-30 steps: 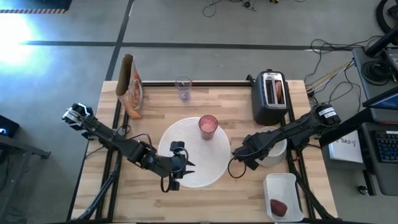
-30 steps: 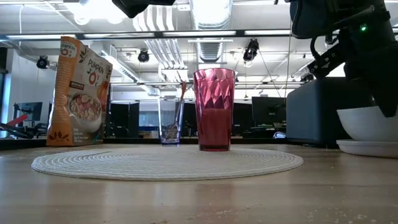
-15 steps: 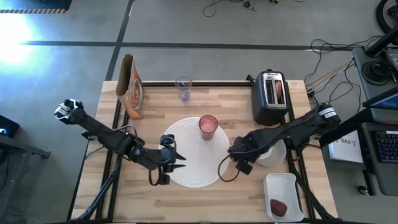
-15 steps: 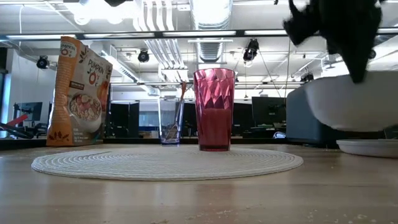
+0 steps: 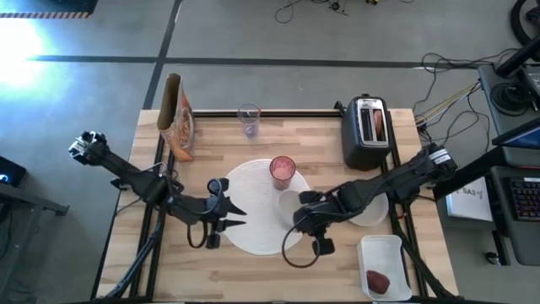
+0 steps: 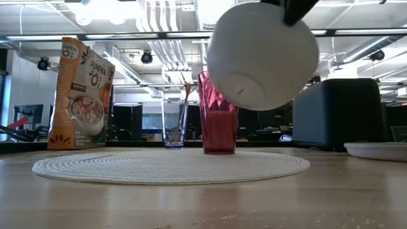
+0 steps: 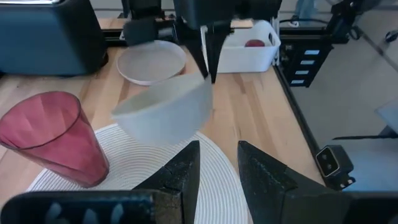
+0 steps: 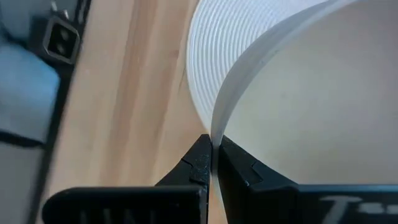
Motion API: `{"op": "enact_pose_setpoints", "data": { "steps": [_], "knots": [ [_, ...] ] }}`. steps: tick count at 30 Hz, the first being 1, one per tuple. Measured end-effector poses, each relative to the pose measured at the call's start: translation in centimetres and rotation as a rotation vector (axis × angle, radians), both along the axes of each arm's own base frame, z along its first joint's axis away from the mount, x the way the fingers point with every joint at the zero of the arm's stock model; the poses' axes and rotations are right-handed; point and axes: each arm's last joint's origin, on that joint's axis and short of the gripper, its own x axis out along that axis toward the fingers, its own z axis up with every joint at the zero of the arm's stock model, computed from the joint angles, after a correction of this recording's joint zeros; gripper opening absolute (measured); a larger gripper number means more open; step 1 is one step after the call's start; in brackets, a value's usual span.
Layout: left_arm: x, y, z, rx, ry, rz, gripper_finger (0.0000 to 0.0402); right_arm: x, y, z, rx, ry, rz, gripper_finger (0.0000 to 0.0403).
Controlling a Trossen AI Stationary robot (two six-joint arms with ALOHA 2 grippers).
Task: Arrange a breakfast setting
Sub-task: Put the white bowl on the white mat
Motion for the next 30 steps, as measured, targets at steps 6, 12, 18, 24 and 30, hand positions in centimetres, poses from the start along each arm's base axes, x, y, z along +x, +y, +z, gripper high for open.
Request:
{"op": "enact_pose_setpoints", "data": {
  "steps": [6, 12, 18, 24, 30],
  "knots": [
    [-1.2, 0.4, 0.5, -0.037, 0.019, 0.015, 0.0091, 1.4, 0.4, -1.7, -0.125, -0.011, 0.211, 0.0009],
    [-2.1, 0.7, 0.9, -0.079, 0.033, 0.033, 0.0091, 2.7, 0.7, -2.7, -0.310, -0.052, 0.404, 0.0009],
    [-2.9, 0.4, 1.4, -0.111, 0.015, 0.012, 0.0091, 3.2, 0.5, -3.1, -0.511, -0.073, 0.536, 0.0009],
    [-3.3, -0.1, 1.5, -0.117, 0.010, -0.013, 0.0091, 3.9, 0.1, -3.0, -0.590, -0.137, 0.618, 0.0009],
    [-3.3, -0.2, 1.5, -0.137, 0.012, -0.004, 0.0091, 4.9, -0.9, -2.6, -0.580, -0.202, 0.589, 0.0009]
  ]
}}
